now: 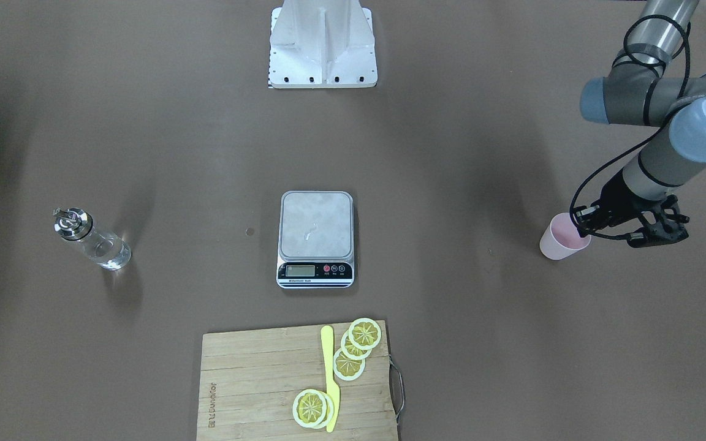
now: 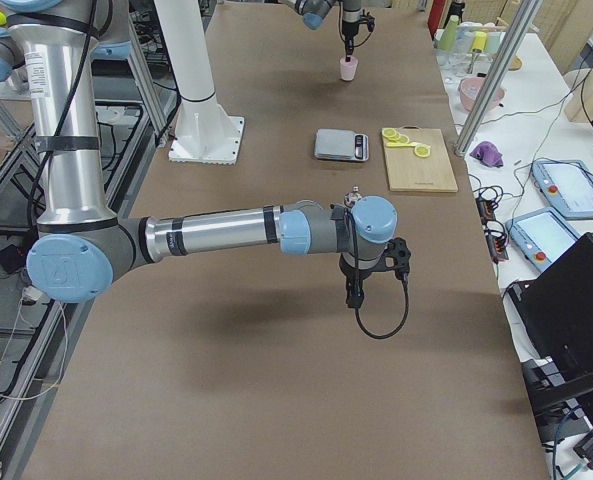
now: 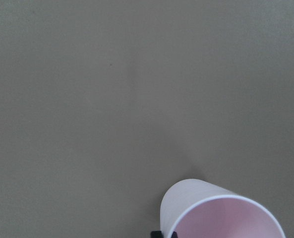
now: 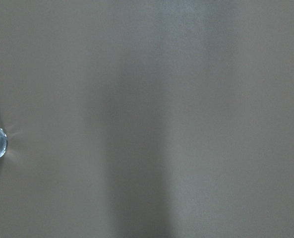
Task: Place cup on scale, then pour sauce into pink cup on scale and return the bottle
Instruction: 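Move the left gripper down to the pink cup and grasp it, then carry the pink cup with the left gripper onto the scale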
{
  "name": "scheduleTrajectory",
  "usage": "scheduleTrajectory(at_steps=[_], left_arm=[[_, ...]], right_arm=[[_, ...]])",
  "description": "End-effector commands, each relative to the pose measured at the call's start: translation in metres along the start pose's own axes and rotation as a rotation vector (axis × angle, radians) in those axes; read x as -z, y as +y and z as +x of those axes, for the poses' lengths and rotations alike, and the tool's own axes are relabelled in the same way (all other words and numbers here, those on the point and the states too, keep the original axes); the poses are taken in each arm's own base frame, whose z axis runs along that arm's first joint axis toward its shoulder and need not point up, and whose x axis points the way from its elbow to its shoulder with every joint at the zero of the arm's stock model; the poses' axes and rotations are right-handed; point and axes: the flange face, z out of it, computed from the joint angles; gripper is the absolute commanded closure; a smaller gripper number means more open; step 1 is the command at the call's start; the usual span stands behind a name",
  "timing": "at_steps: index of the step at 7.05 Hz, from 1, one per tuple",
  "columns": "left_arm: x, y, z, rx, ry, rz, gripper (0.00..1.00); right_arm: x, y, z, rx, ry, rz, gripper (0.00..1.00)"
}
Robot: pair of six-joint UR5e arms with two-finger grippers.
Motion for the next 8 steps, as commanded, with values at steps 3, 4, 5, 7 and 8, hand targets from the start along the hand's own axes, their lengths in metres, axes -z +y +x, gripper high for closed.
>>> scheduleTrajectory(at_steps=[3,4,5,7,8], left_arm=[[0.123,-0.029,0.175,0.219,0.041,-0.029,1.0],[0.121,-0.009,0.236,0.269,0.071,-0.056,1.0],[0.115,0.0,0.291,0.336,0.081,-0.084,1.0],[0.088,0.028,0.369,0.429,0.051,-0.094,1.0],[0.074,0.038,0.403,0.459,0.036,-0.11,1.0]], right_arm=[[-0.003,0.001,0.004,0.0,0.0,-0.006,0.0],[-0.004,0.001,0.004,0.0,0.0,-0.007,0.0],[-0.004,0.002,0.006,-0.004,0.001,-0.009,0.0],[-0.004,0.003,0.005,-0.004,0.001,-0.009,0.0],[-0.003,0.003,0.003,0.0,0.0,-0.006,0.0]])
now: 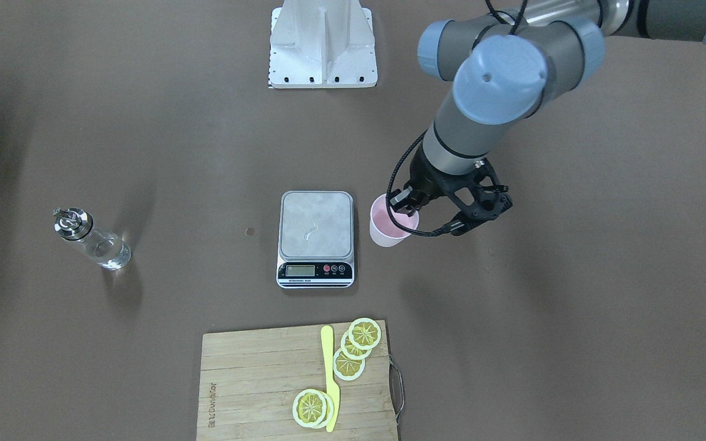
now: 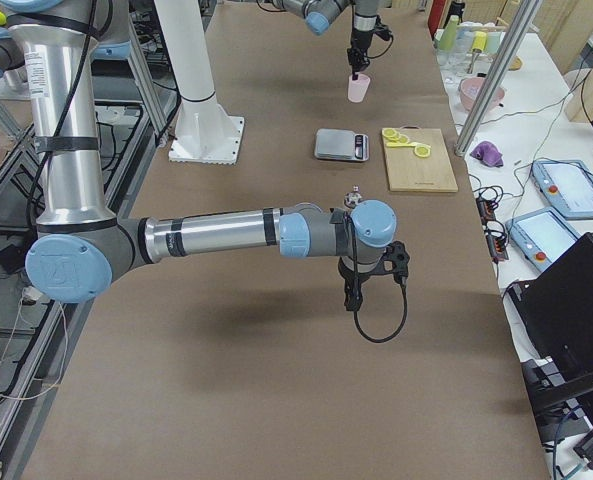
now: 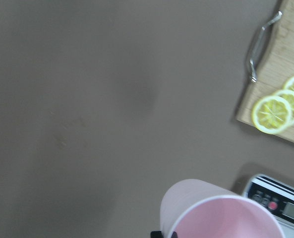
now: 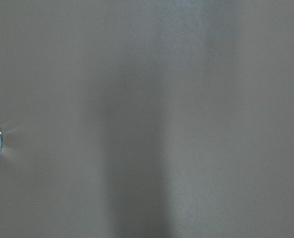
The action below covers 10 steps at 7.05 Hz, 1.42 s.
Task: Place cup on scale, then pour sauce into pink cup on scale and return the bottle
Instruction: 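Carry the pink cup with the left gripper onto the scale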
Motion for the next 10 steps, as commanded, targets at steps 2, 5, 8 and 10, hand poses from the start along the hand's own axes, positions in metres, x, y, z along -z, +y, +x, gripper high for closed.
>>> scheduleTrajectory(at_steps=[2,5,8,10], left_arm=[[-0.052,0.054,0.056,0.071,0.015,0.01,1.0],[-0.07,0.074,0.058,0.051,0.0,0.004,1.0],[-0.08,0.085,0.057,0.035,-0.008,0.008,1.0],[-0.083,0.09,0.058,0.028,-0.011,0.003,1.0]], right_arm=[[0.001,0.001,-0.001,0.003,-0.002,0.002,0.0],[-0.002,0.001,0.002,-0.003,0.0,-0.003,0.0],[-0.003,0.001,0.003,-0.005,0.0,-0.006,0.0],[-0.002,0.001,0.003,-0.004,0.0,-0.005,0.0]])
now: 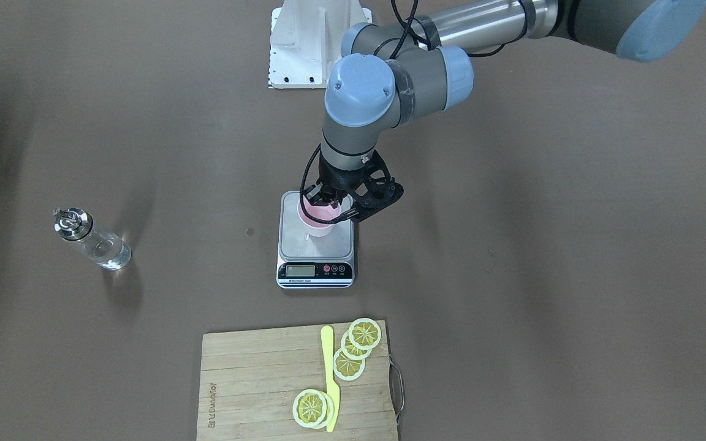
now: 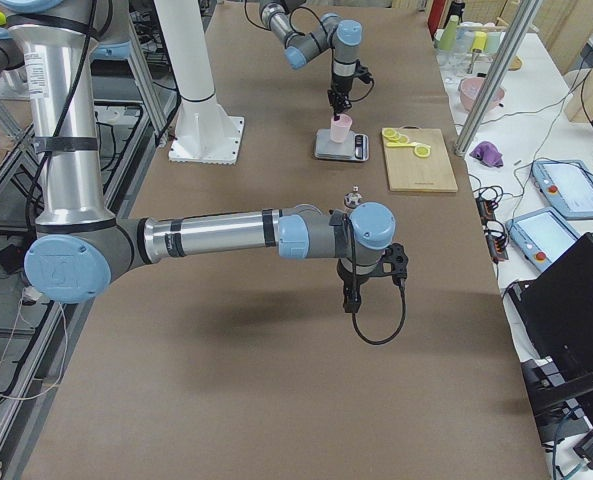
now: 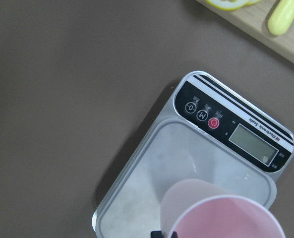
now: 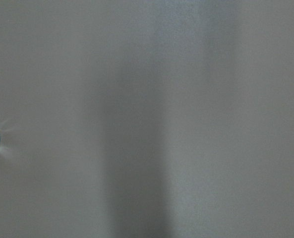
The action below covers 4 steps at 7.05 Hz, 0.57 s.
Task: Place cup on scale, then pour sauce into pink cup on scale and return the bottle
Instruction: 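Open the left gripper and lift it away from the cup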
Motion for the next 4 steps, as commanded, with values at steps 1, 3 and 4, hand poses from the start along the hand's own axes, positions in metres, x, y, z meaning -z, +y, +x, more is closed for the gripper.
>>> scheduleTrajectory(at_steps=[1,3,4], left_arm=[[-0.0042,0.006,-0.0001,-0.007,-0.004,-0.003,1.0],[-0.0052,0.0053,-0.0018,-0.016,0.017,-0.005,0.7],[-0.004,0.0044,-0.0031,-0.026,0.038,-0.007,0.02]], right_arm=[[0.0003,-0.0001,-0.0004,0.002,0.0,0.001,0.0],[-0.0003,-0.0006,0.0005,-0.001,0.002,-0.001,0.0],[-0.0003,0.0,0.0005,-0.001,0.002,-0.001,0.0]])
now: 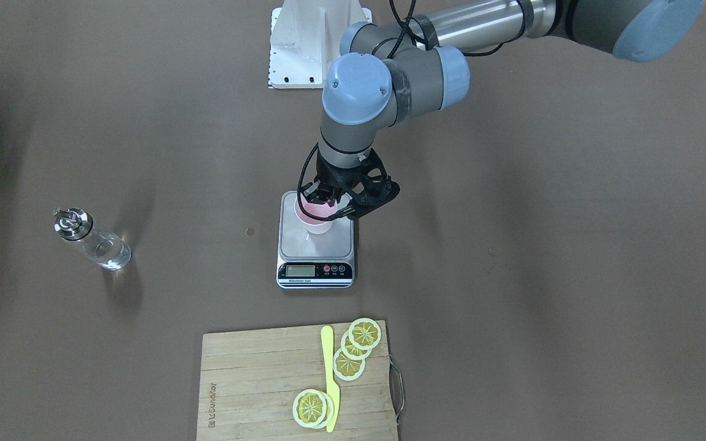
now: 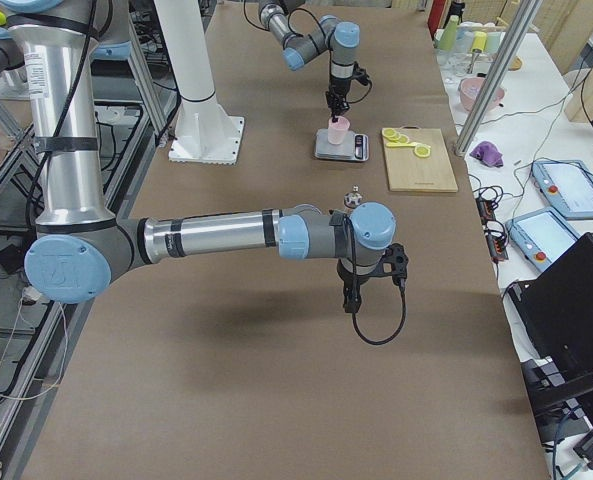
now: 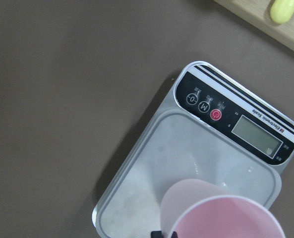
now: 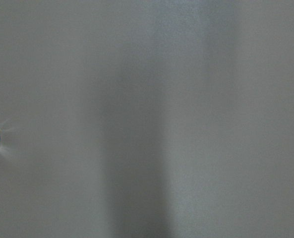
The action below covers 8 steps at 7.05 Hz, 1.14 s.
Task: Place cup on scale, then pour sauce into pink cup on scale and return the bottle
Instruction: 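Open the left gripper and lift it away from the cup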
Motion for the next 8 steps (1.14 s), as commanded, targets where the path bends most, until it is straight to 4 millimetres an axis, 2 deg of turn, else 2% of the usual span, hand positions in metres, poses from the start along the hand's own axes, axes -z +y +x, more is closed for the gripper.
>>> scheduleTrajectory(at_steps=[1,3,4,5,6,7,8], left_arm=[[0.007,0.002,-0.001,-0.016,0.038,0.009,0.01],[0.038,-0.001,-0.007,-0.024,0.08,0.017,0.01],[0.053,-0.007,-0.03,-0.019,0.083,0.026,0.01],[0.067,-0.011,-0.053,-0.018,0.08,0.036,0.01],[0.075,-0.017,-0.064,-0.014,0.075,0.049,0.01],[0.08,-0.028,-0.071,-0.011,0.071,0.061,0.01],[0.089,-0.034,-0.082,-0.009,0.085,0.072,0.01]], right_arm=[[0.0,0.0,0.0,-0.001,0.001,0.001,0.0],[0.006,-0.003,-0.008,0.006,-0.002,0.014,0.0],[0.012,-0.004,-0.016,0.028,-0.005,0.026,0.0],[0.027,-0.005,-0.035,0.071,-0.007,0.056,0.0],[0.053,-0.001,-0.076,0.174,-0.001,0.11,0.0],[0.06,0.006,-0.124,0.277,-0.003,0.129,0.0],[0.081,0.006,-0.161,0.337,-0.025,0.171,0.0]])
